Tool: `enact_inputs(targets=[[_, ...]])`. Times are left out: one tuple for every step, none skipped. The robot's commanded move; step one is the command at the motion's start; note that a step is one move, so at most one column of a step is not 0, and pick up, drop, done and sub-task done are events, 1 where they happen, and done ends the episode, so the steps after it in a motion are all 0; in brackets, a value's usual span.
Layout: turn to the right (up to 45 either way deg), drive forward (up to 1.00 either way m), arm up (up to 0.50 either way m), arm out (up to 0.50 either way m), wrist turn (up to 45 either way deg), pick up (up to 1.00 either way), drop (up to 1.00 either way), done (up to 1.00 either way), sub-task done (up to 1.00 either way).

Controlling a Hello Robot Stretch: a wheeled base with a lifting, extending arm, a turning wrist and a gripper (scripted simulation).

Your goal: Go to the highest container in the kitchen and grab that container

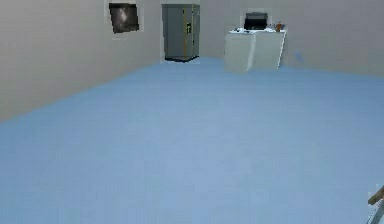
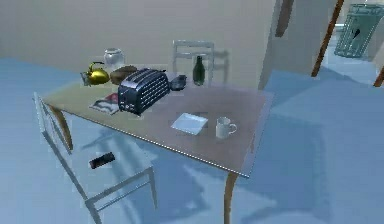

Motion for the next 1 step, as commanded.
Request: enact_inputs(targets=[[0.0, 0.55, 0.0, 0.0, 0.0, 0.0, 0.0, 0.0, 0.0]])
